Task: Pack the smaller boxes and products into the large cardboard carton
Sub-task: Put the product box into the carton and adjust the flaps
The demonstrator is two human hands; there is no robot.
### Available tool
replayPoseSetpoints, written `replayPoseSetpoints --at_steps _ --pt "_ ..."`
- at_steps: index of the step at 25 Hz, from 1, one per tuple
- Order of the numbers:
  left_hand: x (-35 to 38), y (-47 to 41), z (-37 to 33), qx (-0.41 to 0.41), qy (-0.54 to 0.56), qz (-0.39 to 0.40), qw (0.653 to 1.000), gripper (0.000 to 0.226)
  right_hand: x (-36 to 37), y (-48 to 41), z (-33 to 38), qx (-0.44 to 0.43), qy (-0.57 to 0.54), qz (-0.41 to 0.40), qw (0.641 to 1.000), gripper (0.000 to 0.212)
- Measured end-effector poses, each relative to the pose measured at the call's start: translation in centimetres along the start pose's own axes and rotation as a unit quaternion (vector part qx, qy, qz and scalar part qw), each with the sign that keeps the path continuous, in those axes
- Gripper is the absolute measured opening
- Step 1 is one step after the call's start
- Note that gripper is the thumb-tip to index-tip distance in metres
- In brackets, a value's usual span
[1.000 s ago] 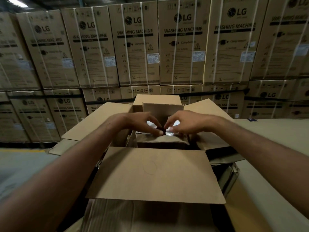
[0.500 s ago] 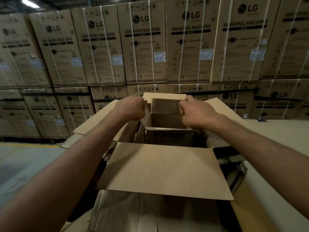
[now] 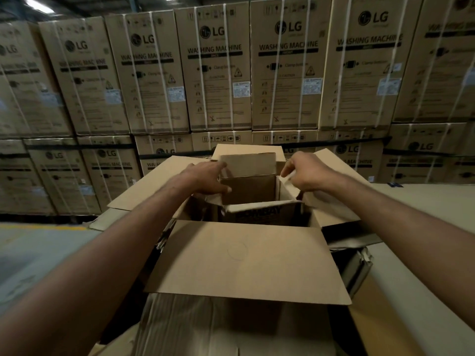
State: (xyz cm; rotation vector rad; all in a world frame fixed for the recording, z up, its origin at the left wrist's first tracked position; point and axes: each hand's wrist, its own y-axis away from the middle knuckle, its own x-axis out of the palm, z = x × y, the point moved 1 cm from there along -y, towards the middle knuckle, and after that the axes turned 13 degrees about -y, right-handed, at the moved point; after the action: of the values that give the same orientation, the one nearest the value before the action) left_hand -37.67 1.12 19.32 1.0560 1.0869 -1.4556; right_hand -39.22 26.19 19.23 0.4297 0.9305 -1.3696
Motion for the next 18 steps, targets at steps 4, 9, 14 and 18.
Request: replayPoseSetpoints --at_steps 4,9,14,18 --pt "0.4 -1.6 0.5 -0.029 0.138 0.002 0.99 0.029 -0.7 -1.7 -0.6 -0.014 -0.061 0.055 0.997 0.051" --pt "-0.6 -1.8 1.2 -0.093 0.214 -0.026 0.972 0.019 0.3 -4.4 -2.1 -0.064 -0.041 0.006 0.997 0.038" --pt "-0.7 -1.3 1.7 -0.177 0.254 -0.041 0.95 0.019 0.4 -4.3 1.5 -0.09 0.102 0.115 0.984 0.042" --pt "-0.6 -0.3 2.2 -0.216 0.28 -0.002 0.935 0.025 2.0 -2.7 2.7 0.009 0.164 0.17 0.972 0.064"
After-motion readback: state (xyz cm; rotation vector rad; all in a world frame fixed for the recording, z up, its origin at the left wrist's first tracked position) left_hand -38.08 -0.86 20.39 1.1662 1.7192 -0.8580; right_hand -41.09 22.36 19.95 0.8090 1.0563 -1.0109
